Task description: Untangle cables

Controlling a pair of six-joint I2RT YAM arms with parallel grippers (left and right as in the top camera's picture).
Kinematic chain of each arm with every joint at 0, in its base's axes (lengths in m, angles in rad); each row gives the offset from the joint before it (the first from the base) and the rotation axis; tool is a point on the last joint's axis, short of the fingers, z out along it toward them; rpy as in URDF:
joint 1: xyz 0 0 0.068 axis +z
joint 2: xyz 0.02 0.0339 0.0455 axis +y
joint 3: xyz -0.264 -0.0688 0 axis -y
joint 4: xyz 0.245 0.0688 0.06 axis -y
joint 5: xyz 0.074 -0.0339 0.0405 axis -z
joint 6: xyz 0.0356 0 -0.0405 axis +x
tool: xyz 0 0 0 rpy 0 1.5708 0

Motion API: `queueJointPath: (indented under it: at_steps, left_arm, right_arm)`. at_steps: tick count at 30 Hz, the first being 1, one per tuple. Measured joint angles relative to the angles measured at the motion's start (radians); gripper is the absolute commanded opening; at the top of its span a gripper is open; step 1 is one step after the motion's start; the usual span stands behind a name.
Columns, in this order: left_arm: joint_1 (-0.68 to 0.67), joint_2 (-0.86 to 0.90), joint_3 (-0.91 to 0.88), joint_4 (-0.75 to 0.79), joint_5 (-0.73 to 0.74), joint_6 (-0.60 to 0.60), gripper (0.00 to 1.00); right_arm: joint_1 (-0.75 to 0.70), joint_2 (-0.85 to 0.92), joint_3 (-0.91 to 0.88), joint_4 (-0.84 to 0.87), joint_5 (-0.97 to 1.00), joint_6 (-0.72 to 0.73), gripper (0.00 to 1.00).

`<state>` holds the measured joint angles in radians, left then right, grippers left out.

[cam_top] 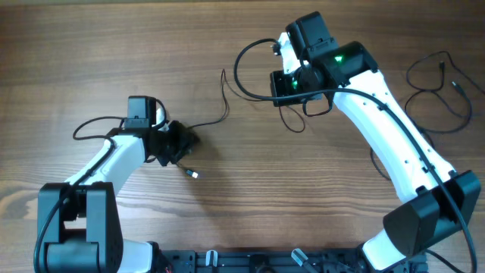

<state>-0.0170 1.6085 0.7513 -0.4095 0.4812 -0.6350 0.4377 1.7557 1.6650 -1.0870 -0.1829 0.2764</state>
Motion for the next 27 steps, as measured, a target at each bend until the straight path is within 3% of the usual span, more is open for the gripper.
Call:
queueJointPath:
  at_steps: [3,8,16,24,27]
  left_arm:
    - [-0.012,0.0,-0.001,0.023,0.016,0.055,0.72]
    - [-0.012,-0.041,-0.002,0.085,-0.031,0.151,0.72]
    - [0.013,-0.059,-0.002,0.083,-0.117,0.167,0.7]
    - [0.096,-0.06,-0.002,-0.047,-0.169,0.167,0.68]
    - [0.1,-0.06,-0.002,-0.063,-0.178,0.167,0.69]
  right_arm:
    - [-0.001,0.0,0.0,-0.01,0.094,0.06,0.04]
    - [-0.002,0.0,0.0,0.074,0.072,-0.011,0.04]
    - [0.01,0.055,0.0,0.293,0.032,-0.112,0.05]
    - [0.074,0.303,0.0,0.553,0.003,-0.151,0.12]
    - [0.107,0.369,0.0,0.62,-0.031,-0.152,0.22]
